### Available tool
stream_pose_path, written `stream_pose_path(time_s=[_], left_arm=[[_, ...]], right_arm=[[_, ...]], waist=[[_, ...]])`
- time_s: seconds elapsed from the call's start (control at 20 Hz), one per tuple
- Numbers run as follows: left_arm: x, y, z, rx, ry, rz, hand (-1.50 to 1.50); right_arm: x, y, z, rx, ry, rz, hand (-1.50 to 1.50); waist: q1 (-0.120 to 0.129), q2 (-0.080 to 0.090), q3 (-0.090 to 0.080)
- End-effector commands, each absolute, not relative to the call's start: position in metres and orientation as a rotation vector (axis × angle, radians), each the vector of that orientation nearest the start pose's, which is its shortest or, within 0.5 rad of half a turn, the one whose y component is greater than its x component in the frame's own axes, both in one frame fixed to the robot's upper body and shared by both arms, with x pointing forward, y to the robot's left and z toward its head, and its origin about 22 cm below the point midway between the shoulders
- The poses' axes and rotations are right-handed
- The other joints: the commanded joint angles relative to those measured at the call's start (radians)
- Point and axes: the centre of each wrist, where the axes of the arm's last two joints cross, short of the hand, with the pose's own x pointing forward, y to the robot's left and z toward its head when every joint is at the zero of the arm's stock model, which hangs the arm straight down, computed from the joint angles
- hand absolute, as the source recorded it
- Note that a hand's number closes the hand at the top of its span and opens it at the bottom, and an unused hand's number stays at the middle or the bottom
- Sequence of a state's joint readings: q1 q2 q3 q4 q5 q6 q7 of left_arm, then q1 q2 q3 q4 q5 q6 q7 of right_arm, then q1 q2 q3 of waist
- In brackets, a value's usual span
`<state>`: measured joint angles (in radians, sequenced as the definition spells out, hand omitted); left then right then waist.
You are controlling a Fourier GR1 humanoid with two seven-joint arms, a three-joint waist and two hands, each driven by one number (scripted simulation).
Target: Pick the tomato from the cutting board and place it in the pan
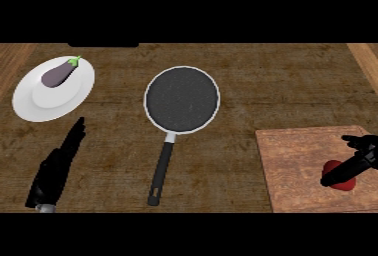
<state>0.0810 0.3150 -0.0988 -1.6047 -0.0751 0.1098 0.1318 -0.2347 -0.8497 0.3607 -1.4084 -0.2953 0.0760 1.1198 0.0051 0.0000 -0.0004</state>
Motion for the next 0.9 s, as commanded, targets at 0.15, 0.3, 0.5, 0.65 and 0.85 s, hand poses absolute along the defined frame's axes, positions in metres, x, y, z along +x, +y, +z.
stream_pose_path(time_s=[0.15, 0.3, 0.5, 0.65, 0.85], left_arm=[[0.215, 0.273, -0.007, 0.341, -1.4, -0.26, 0.0], [0.222, 0.292, -0.005, 0.327, -1.389, -0.264, 0.0], [0.211, 0.297, 0.012, 0.355, -1.382, -0.266, 0.0], [0.23, 0.303, 0.006, 0.342, -1.37, -0.27, 0.0], [0.212, 0.269, 0.02, 0.324, -1.385, -0.25, 0.0]], right_arm=[[0.288, -0.347, 0.056, -0.556, -0.193, 0.43, -1.5], [0.283, -0.331, 0.04, -0.542, -0.219, 0.42, -1.5], [0.28, -0.325, 0.036, -0.547, -0.302, 0.368, 1.5], [0.284, -0.327, 0.033, -0.516, -0.309, 0.344, 1.5], [0.273, -0.341, 0.017, -0.493, -0.321, 0.313, 1.5]], waist=[[0.002, 0.001, 0.0], [-0.003, 0.0, 0.0], [-0.003, -0.001, 0.0], [-0.005, 0.0, 0.0], [0.0, -0.001, 0.001]])
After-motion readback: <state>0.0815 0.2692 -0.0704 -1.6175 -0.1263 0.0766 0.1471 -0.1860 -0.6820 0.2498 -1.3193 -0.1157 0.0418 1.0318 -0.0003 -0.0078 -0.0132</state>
